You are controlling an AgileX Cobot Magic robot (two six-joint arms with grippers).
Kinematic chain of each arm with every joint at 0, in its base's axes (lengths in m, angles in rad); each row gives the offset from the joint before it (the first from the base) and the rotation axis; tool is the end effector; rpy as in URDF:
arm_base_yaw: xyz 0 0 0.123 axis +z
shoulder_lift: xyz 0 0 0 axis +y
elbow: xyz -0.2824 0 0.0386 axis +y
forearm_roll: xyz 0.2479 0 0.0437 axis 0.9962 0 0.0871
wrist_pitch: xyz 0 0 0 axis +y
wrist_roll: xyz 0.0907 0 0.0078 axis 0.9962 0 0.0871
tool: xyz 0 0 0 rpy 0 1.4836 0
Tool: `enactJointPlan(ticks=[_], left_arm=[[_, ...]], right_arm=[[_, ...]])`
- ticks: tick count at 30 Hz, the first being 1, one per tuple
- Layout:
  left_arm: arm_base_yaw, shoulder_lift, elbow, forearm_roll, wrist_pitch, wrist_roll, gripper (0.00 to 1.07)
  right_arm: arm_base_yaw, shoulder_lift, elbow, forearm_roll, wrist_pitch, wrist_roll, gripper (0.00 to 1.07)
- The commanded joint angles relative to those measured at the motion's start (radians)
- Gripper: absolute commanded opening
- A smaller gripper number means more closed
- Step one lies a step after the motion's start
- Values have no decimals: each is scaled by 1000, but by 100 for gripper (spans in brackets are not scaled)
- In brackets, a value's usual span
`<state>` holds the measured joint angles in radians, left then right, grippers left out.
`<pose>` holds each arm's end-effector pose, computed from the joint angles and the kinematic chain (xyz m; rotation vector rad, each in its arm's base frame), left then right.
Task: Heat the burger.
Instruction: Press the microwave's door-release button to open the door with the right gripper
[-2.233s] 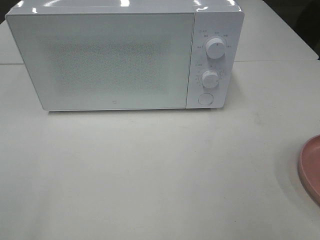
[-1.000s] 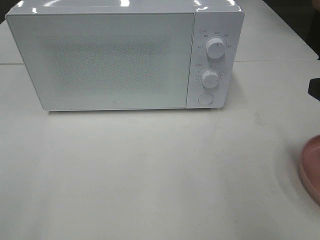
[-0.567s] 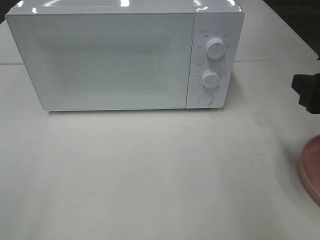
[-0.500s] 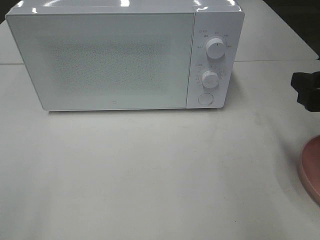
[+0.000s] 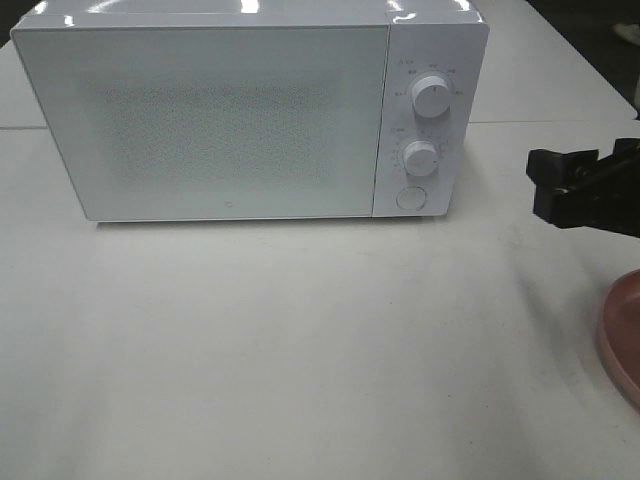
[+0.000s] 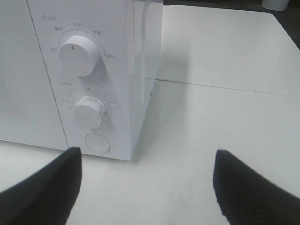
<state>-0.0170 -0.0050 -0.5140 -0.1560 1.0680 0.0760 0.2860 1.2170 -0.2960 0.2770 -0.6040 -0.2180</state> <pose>-0.0083 -0.0123 0.2812 0.1038 2.0234 -0.1489 0.2057 0.0458 0.2082 -0.1385 1.8108 0.0693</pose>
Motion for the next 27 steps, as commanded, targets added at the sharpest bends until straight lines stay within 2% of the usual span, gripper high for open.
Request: enactJointPlan(ticks=[1,3,4,5,6,8,9,10,11,13,16,19,24,27], left_arm=[[0,-17,-1,-2,0,-5,98],[0,-17,-1,-2,0,-5,98],[0,-17,-1,-2,0,-5,98],[0,-17,-1,-2,0,-5,98],[0,-17,-1,-2,0,-5,98],[0,-17,-1,-2,0,-5,98],[0,-17,-1,-2,0,-5,98],[0,-17,-1,-2,0,-5,98],[0,-17,-1,-2,0,-5,98],[0,-17,-1,-2,0,-5,98],[0,-17,-1,-2,0,-5,98],[0,-17,-1,-2,0,-5,98],[0,-17,-1,-2,0,-5,98],[0,-17,-1,-2,0,-5,98]], right_arm=[[101,52,0,154,-117,-96,75],[127,67,0,189,-141,-115,75],[174,93,0,263,-181,-153,75],[174,93,0,263,-181,-153,75],[228,119,0,330,-222,-185,75],[253,133,0,367,-243,-203,75],[299,160,0,425,-285,-229,75],[299,160,0,425,-285,-229,75],[343,186,0,476,-332,-246,75],[366,198,0,497,-354,-248,75],[453,251,-5,585,-407,-248,75],[465,261,-5,600,-415,-248,75],[552,331,-5,662,-448,-234,75],[559,338,-5,664,-448,-232,75]])
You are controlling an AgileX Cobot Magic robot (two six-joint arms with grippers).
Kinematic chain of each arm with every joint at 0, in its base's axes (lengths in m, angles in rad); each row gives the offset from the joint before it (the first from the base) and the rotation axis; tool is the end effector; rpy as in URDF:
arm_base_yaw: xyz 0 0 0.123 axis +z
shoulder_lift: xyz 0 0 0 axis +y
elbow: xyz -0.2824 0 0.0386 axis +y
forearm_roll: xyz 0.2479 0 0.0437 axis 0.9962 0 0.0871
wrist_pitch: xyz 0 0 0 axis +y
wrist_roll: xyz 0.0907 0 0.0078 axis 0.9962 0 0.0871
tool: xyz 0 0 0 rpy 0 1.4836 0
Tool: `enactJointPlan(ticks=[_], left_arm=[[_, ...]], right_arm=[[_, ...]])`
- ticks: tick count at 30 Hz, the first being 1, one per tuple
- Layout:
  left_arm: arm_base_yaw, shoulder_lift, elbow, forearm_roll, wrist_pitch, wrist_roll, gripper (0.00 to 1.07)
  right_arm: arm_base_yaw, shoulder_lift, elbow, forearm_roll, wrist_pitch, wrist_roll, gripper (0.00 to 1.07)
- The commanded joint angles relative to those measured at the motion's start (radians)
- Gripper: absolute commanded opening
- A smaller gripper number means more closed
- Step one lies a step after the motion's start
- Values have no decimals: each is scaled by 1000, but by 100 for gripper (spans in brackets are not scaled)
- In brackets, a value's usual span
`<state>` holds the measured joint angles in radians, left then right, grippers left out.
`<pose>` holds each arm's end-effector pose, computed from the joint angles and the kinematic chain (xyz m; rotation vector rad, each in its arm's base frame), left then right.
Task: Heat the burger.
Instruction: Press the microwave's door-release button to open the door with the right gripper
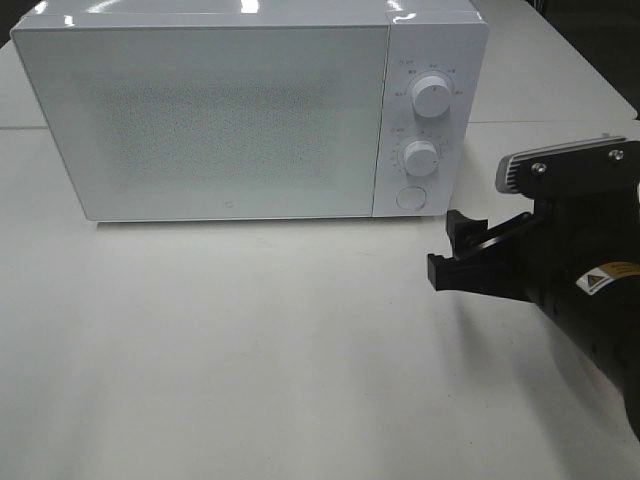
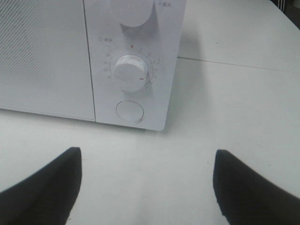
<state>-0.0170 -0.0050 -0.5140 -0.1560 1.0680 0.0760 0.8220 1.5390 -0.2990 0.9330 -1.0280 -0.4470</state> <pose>-0.0083 -0.0123 0.2812 0.1038 2.0234 -0.1489 0.1908 0.1134 0.1620 -0.1190 1.8356 -0.0521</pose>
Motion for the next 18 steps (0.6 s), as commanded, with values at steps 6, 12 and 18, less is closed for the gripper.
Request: enactJointPlan(ticks=[6,12,18], left_arm=[[0,-17,-1,-2,0,-5,98],[0,-17,-1,-2,0,-5,98],[0,-17,-1,-2,0,-5,98]], right_arm=[[45,48,-2,26,-23,79,75],[45,48,-2,25,-27,193,74],[45,48,-2,25,-31,473,66]])
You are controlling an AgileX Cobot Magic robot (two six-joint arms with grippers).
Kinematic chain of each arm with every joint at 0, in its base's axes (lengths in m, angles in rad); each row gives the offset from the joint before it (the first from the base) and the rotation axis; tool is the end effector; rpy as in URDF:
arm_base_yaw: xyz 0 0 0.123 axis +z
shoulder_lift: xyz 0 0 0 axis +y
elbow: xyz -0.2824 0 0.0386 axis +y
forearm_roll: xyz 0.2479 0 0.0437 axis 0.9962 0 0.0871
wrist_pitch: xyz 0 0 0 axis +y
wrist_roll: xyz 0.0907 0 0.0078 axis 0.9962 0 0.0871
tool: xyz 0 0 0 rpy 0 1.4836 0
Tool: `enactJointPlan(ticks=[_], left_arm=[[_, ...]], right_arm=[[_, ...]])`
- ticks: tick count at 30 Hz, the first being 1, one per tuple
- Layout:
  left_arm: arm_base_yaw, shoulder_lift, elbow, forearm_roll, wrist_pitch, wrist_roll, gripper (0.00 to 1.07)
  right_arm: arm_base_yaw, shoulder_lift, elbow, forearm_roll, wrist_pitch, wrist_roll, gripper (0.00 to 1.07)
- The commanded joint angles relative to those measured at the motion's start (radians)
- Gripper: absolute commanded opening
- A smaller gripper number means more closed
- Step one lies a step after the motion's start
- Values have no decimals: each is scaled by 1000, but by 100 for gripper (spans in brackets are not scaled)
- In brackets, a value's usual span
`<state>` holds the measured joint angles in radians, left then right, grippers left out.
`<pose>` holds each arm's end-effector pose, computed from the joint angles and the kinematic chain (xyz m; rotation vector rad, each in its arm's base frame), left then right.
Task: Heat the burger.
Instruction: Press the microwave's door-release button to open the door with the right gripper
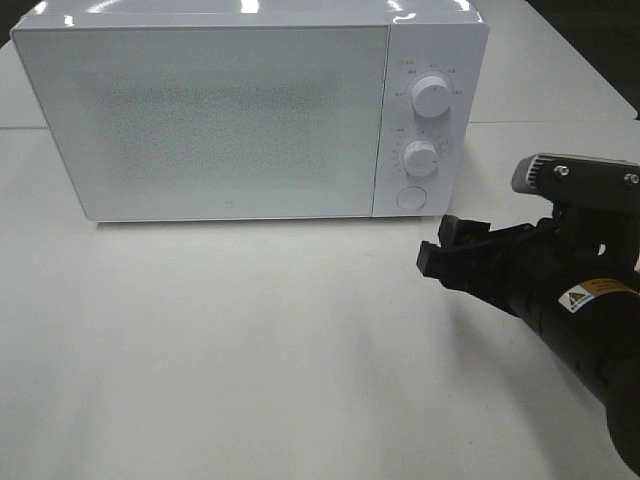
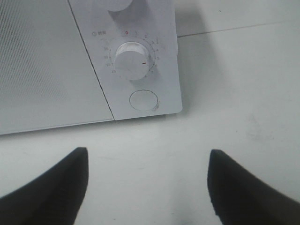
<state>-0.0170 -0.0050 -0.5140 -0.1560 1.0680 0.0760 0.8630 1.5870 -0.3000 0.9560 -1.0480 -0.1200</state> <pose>-0.0083 -0.0123 0.2812 0.1038 2.0234 -0.1489 0.1877 0.1203 0.1530 0.1501 1.8558 0.1572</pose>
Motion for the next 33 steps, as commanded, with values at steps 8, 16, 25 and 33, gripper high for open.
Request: enactJointPlan(ticks=[8,16,25,33], left_arm=[[0,-17,-1,-2,0,-5,98],[0,-17,-1,-2,0,-5,98],[0,-17,-1,-2,0,-5,98],[0,-17,-1,-2,0,-5,98]], right_arm=[[4,0,-1,1,-11,644,42],[4,0,-1,-2,-6,1078,18],[4,0,-1,-7,-3,1182,0],[-4,24,-31,-18,0,1186,0]])
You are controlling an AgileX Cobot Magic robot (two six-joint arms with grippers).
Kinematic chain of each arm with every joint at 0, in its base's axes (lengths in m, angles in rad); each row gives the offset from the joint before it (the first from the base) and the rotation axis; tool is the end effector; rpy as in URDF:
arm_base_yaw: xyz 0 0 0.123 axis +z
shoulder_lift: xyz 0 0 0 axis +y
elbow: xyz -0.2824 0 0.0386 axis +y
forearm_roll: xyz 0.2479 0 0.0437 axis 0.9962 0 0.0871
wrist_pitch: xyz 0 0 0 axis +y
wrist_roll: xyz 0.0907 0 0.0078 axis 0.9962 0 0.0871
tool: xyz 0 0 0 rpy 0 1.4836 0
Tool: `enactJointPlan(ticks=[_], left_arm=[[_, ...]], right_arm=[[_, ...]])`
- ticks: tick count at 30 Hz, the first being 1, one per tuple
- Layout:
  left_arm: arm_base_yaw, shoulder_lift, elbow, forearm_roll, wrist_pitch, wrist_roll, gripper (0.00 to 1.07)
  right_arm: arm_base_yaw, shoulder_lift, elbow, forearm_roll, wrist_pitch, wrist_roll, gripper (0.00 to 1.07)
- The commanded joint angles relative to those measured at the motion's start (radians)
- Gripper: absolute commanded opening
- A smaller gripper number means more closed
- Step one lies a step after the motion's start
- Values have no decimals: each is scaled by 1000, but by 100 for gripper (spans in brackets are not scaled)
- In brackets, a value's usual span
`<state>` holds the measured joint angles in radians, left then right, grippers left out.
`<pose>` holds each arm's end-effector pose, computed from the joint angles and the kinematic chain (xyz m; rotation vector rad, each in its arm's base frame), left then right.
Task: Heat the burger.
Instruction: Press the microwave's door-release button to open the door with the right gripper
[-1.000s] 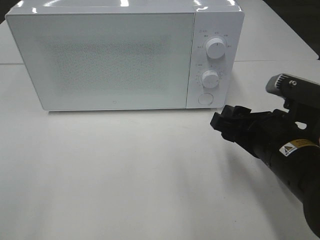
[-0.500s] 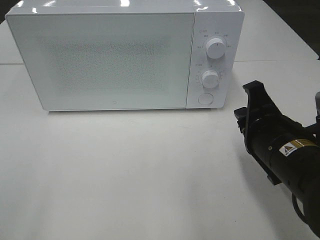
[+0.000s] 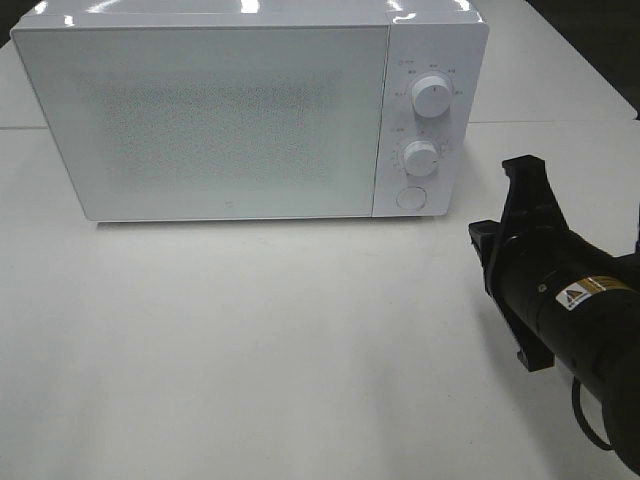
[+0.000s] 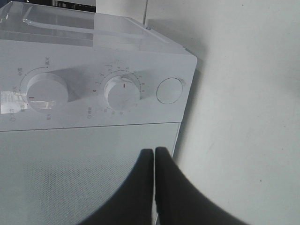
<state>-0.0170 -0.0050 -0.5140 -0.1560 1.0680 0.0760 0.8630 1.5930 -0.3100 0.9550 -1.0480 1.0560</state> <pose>-0.0083 -0.0123 0.2812 0.1038 2.0234 -0.1489 0.1894 0.1224 0.1534 1.2239 1.5472 0.9559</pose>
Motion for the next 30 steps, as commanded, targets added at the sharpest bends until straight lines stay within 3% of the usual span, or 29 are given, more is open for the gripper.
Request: enactJointPlan(ticks=[1,16,30], left_arm=[[0,-17,-1,-2,0,-5,98],[0,-17,-1,-2,0,-5,98],[0,-17,-1,-2,0,-5,98]], right_arm=[[-17,42,-39,-48,-2,17,0],[-145,224,-158,-280,37,198,0],[-238,322,-278,-353,129,230,0]])
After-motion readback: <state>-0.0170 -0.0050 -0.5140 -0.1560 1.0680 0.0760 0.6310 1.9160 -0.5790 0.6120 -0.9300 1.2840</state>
